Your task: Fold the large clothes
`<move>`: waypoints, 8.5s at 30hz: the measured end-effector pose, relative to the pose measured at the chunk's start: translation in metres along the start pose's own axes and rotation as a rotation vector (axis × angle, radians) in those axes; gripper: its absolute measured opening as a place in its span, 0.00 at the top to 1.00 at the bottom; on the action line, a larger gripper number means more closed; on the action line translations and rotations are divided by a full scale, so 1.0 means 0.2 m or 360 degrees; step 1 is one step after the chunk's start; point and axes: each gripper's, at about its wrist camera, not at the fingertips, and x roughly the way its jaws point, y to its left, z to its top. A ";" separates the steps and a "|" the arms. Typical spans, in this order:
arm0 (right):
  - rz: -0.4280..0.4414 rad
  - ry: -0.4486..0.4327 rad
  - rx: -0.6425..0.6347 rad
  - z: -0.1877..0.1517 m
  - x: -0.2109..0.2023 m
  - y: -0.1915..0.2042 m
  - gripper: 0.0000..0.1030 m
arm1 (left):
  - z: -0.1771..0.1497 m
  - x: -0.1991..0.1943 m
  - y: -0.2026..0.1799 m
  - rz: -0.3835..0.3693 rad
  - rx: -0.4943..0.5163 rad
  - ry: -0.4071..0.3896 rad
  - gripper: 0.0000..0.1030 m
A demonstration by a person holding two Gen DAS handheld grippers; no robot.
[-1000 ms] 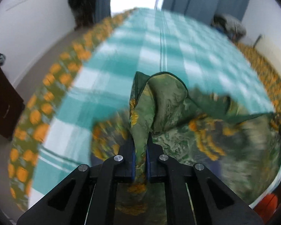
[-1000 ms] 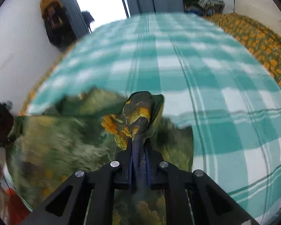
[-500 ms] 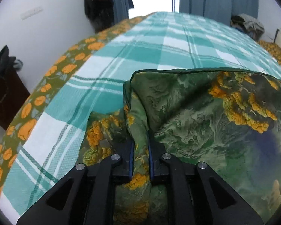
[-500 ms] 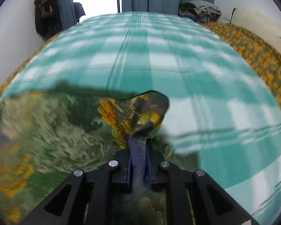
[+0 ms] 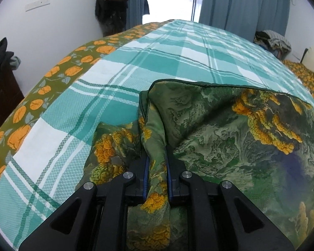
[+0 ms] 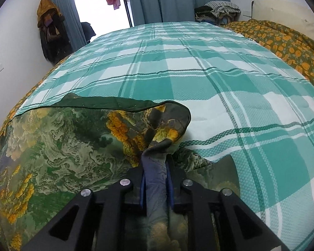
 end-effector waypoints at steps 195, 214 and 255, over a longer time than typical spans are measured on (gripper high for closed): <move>0.0635 -0.0225 -0.0410 -0.31 -0.97 0.60 0.67 | 0.31 -0.64 -0.29 -0.0421 0.0480 0.0471 0.78; 0.0827 0.0400 -0.0720 -0.28 -0.21 1.31 0.69 | 0.07 -0.15 0.28 -0.0612 -0.0055 0.0684 0.65; 0.0656 0.0616 -0.0556 0.27 0.14 1.86 0.65 | -0.06 -0.14 0.49 -0.0759 -0.0239 0.0619 0.61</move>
